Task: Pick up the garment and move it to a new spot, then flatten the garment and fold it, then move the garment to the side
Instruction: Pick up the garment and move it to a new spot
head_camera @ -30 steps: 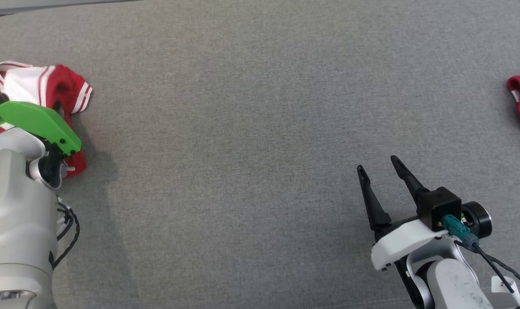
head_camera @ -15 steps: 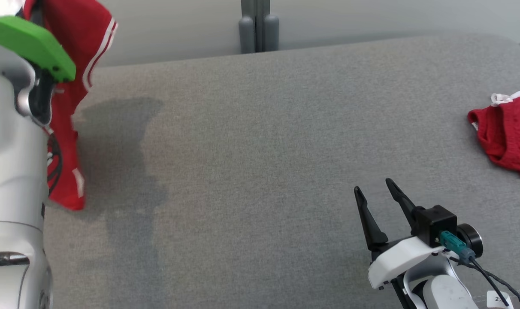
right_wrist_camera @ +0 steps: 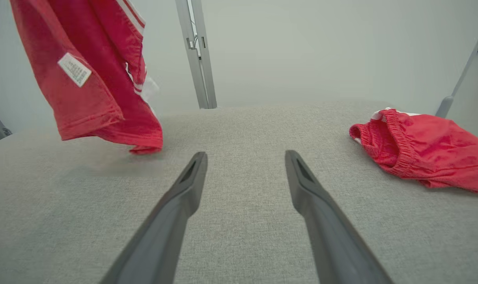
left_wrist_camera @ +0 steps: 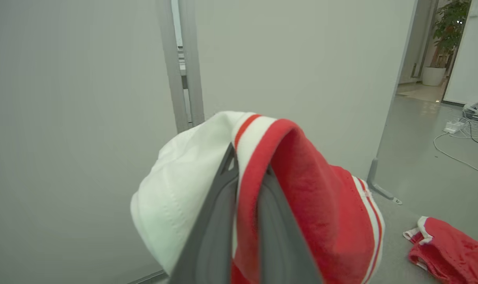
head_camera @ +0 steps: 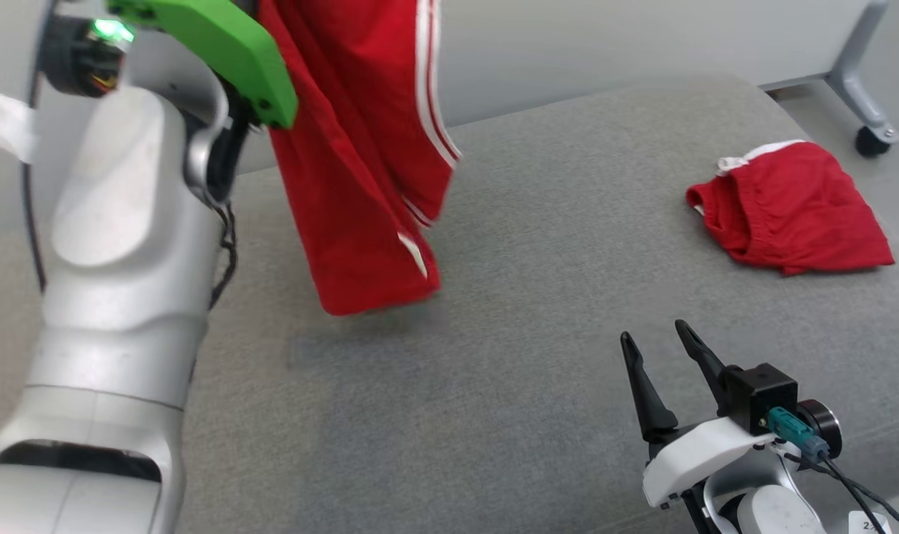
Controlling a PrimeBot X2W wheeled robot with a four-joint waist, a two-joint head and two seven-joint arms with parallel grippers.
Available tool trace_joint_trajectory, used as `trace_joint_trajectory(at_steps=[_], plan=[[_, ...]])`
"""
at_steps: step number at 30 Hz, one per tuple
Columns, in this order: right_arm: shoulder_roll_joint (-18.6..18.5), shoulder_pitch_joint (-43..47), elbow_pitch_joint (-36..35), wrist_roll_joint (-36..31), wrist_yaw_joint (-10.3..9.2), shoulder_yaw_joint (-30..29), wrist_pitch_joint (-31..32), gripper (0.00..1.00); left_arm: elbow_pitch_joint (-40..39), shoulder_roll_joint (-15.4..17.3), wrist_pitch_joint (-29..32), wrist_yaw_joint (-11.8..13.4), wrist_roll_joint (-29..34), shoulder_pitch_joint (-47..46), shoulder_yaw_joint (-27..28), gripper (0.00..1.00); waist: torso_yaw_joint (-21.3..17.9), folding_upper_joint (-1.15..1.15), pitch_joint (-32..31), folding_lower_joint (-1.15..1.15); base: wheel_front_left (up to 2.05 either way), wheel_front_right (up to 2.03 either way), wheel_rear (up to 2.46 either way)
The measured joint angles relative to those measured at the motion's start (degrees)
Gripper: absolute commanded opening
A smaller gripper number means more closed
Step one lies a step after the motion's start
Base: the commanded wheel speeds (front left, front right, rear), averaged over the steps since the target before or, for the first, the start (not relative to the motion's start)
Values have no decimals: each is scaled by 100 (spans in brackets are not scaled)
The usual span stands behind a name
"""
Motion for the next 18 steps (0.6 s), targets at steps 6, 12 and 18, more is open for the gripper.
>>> trace_joint_trajectory(at_steps=[6,12,18], plan=[[-3,25,-78,-1,0,-55,23,100,-10,-258,47,-3,57,834,-732,0,-455,0,93,0,0,0,0],[-2,8,-73,44,0,-24,-15,100,-12,-321,-89,-3,-200,1894,-1689,100,-678,0,308,0,0,0,0],[0,8,-5,66,0,-59,-47,100,-466,-330,-476,19,-840,2754,-2412,100,-573,0,346,0,0,0,0]])
